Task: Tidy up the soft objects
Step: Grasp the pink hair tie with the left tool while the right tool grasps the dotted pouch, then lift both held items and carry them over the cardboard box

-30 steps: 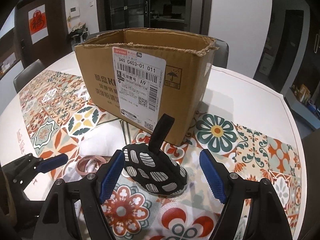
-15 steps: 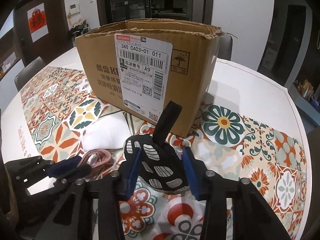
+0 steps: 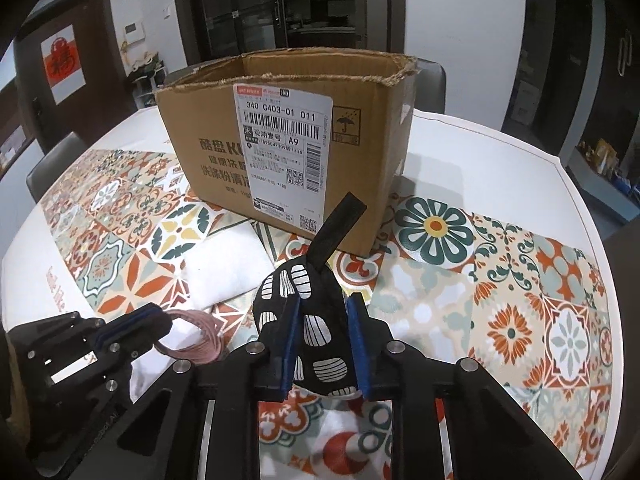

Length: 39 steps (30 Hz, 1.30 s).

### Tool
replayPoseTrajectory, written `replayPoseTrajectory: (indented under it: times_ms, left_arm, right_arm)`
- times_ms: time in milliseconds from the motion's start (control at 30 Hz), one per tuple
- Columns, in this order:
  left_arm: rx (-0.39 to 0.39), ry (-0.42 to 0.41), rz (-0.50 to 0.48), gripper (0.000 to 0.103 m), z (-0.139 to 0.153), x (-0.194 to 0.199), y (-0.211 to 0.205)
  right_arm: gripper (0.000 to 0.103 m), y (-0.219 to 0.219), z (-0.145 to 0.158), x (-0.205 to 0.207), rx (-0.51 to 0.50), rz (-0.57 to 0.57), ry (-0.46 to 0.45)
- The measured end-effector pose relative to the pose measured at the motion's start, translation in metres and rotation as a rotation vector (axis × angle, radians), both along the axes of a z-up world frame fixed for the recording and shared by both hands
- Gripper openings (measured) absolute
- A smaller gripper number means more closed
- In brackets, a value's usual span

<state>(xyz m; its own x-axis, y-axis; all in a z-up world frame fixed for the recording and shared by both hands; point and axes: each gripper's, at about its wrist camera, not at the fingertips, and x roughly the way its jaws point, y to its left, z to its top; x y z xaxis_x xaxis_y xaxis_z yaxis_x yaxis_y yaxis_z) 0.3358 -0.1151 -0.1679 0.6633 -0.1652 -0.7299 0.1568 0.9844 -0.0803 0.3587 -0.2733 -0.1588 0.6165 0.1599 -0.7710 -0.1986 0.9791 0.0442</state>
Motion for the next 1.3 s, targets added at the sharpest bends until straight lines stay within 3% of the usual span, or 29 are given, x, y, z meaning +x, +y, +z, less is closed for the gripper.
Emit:
replayPoseTrajectory:
  times_ms: [467, 1300]
  left_arm:
    - [-0.004, -0.129, 0.010, 0.006, 0.052, -0.022, 0.010]
    - [-0.038, -0.387, -0.043, 0.006, 0.149, -0.032, 0.045]
  right_arm:
    - [0.024, 0.006, 0.037, -0.032, 0.005, -0.049, -0.066]
    - [0.024, 0.044, 0.134, -0.069, 0.014, -0.151, -0.313]
